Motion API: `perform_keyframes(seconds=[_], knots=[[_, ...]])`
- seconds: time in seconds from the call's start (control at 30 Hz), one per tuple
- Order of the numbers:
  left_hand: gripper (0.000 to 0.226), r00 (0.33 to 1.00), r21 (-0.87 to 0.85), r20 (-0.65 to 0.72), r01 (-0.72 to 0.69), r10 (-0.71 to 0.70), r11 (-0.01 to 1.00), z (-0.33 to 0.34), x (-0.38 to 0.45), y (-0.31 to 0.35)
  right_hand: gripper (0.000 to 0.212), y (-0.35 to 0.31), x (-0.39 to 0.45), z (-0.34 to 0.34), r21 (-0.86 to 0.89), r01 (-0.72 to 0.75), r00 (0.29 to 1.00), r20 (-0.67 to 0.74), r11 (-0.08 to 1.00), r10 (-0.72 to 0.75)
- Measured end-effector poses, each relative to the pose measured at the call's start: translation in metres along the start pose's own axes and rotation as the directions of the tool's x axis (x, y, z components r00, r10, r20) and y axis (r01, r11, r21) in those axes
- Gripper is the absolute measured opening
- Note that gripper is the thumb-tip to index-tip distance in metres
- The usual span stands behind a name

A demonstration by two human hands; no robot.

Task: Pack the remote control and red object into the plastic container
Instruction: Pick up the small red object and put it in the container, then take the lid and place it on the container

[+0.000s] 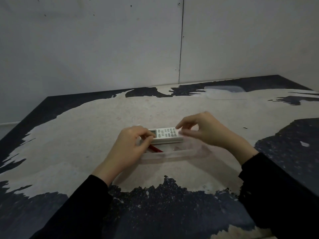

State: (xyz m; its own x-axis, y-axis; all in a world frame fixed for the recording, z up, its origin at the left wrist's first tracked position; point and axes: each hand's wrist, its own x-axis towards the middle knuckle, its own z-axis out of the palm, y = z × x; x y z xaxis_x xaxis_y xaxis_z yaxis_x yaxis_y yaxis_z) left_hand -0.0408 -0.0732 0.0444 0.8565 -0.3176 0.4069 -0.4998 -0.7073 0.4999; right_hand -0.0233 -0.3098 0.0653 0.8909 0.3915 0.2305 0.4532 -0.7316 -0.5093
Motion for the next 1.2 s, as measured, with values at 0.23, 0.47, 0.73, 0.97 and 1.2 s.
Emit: perform_keyframes(seconds=[0.23, 0.47, 0.73, 0.97, 1.2], knots=[[0.037, 0.926, -0.326, -0.145, 0.288, -0.349, 0.901, 0.012, -0.008, -0.004, 0.037, 0.112, 0.068, -0.021, -0.138, -0.381, 0.908, -0.244, 0.914, 0.342], [0.039, 0.892, -0.491, -0.03, 0.381, -0.452, 0.784, 0.02, -0.008, -0.012, 0.067, 0.17, 0.088, -0.026, -0.263, -0.604, 0.796, -0.247, 0.752, 0.553], [0.035, 0.929, -0.388, -0.064, 0.313, -0.364, 0.867, 0.013, -0.006, -0.012, 0.022, 0.14, 0.082, -0.025, -0.605, -0.376, 0.927, -0.235, 0.702, 0.293], [0.02, 0.997, 0.195, 0.075, -0.041, 0.027, 0.98, -0.011, 0.005, -0.007, 0.03, 0.105, 0.049, -0.026, -0.775, -0.251, 0.95, -0.312, 0.58, -0.005], [0.02, 0.918, 0.301, 0.388, -0.215, 0.087, 0.929, -0.013, 0.029, 0.008, 0.013, 0.08, 0.02, -0.025, -0.62, -0.301, 0.886, -0.463, 0.724, -0.028]])
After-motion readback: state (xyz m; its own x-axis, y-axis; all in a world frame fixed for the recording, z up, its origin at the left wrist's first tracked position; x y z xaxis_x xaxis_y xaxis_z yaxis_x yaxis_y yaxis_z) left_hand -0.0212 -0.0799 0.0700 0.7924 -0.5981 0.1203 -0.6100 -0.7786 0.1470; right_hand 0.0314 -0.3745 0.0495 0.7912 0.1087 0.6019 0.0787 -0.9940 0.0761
